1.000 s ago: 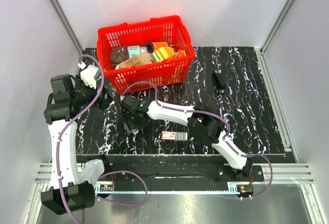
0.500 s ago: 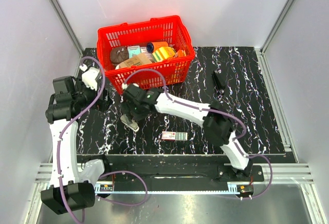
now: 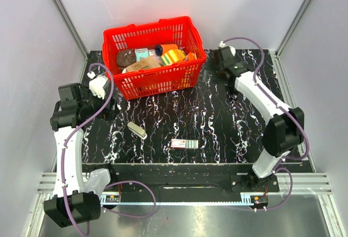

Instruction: Unload the staples from the stapler

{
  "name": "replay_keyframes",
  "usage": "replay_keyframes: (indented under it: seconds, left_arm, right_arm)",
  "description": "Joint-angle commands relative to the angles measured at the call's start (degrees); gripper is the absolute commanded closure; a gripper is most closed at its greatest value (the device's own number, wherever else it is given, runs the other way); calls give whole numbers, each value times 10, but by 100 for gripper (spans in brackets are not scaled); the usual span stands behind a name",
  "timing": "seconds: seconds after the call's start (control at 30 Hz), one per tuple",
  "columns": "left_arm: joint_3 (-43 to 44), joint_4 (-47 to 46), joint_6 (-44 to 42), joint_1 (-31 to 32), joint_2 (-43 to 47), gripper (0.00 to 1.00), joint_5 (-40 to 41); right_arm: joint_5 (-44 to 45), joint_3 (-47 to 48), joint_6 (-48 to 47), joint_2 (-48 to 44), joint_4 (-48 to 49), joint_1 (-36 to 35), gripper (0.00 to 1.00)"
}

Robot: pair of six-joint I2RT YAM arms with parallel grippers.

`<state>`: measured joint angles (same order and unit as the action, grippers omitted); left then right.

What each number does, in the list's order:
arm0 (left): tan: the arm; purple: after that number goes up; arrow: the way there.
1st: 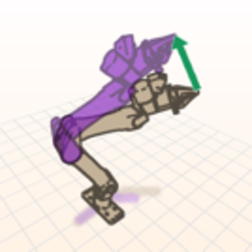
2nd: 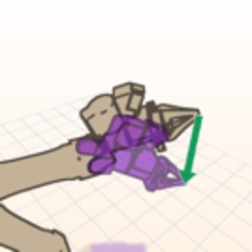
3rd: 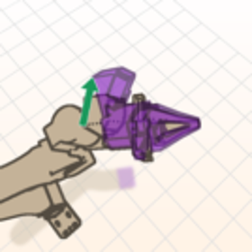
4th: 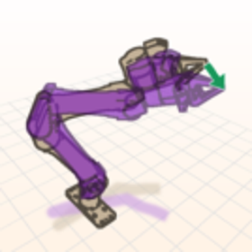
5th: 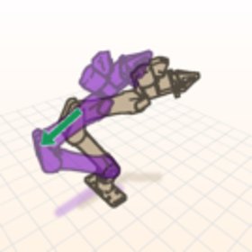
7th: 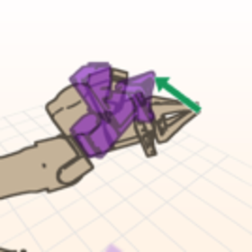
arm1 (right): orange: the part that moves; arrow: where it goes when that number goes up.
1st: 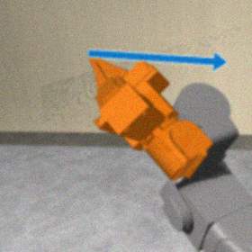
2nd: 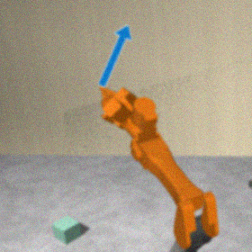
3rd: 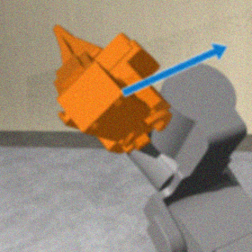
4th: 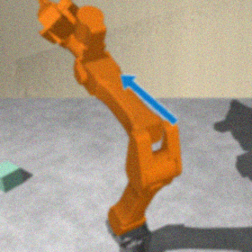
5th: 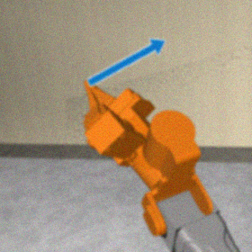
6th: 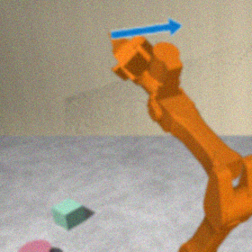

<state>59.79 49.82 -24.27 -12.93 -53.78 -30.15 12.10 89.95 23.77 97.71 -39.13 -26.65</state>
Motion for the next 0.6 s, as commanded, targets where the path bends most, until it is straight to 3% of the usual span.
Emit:
replay_keyframes:
  seconds: [0.0, 0.17, 0.57]
  left_arm:
    - [-3, -5, -17, -3, 2, 1, -11]
    - [-6, 18, -33, -3, -5, 1, -18]
    - [-26, 26, -41, -3, -4, 1, -19]
  right_arm:
    - [50, -30, -32, 5, 27, 67, 6]
    - [76, -6, -62, 78, 35, 130, 2]
    - [118, 54, -83, 174, 34, 162, 1]
